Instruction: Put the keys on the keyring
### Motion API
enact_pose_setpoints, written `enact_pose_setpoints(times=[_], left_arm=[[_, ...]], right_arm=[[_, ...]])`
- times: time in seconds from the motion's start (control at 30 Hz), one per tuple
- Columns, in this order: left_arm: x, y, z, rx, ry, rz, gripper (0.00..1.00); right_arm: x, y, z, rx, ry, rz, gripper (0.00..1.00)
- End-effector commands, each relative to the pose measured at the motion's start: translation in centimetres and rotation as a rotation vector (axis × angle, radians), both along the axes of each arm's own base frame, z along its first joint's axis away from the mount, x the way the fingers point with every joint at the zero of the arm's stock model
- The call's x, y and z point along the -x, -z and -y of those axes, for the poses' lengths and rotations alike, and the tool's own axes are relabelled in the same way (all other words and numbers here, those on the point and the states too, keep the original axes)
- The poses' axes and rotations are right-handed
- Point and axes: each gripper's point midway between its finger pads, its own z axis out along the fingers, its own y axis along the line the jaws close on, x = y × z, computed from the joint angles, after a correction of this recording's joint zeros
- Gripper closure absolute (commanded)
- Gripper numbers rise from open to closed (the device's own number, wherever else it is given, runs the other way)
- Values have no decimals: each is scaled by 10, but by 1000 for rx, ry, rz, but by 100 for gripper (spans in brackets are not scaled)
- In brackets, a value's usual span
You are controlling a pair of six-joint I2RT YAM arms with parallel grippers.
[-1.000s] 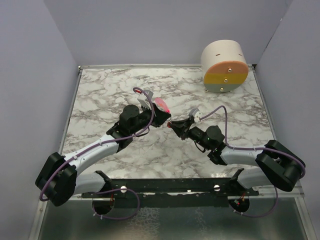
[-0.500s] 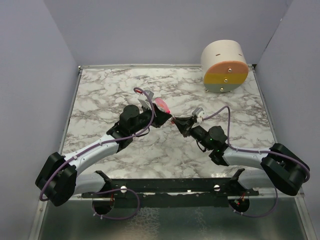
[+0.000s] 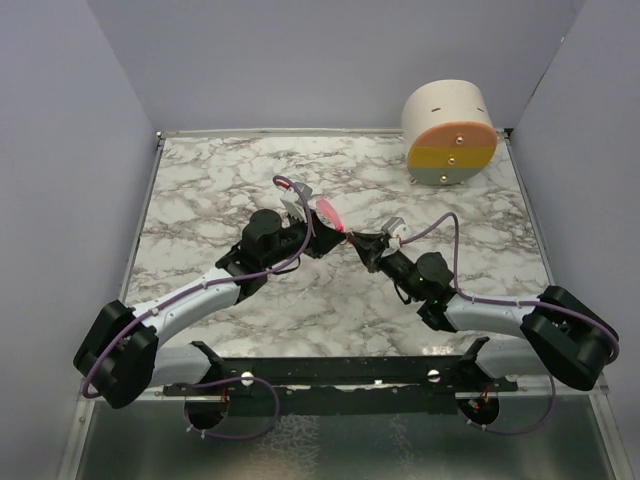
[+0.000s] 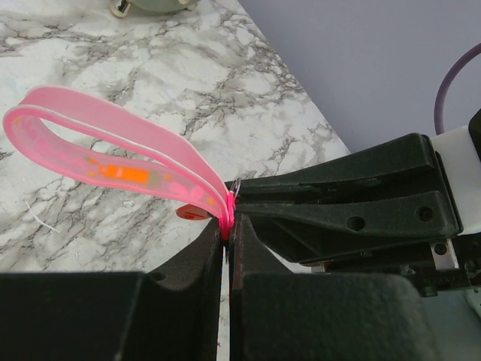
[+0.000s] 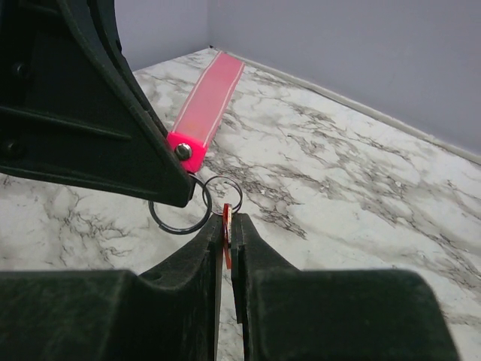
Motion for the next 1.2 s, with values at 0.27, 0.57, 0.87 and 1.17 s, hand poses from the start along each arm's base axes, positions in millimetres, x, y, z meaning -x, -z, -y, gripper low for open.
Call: enact_pose_setpoints(times=[0.27, 0.57, 0.87, 1.17], left_arm=[[7, 3, 9, -1, 65, -17, 100], [6, 10, 12, -14, 78, -29, 100], [-4, 18, 3, -54, 10, -26, 62], [-18, 7, -42, -117, -220, 51, 49]], right_arm=[[-5, -18, 12, -23, 67, 73, 90], [-3, -25, 13, -39, 62, 97, 90], [-2, -27, 14, -11, 60, 84, 90], [-5, -25, 14, 8, 71, 50, 91]])
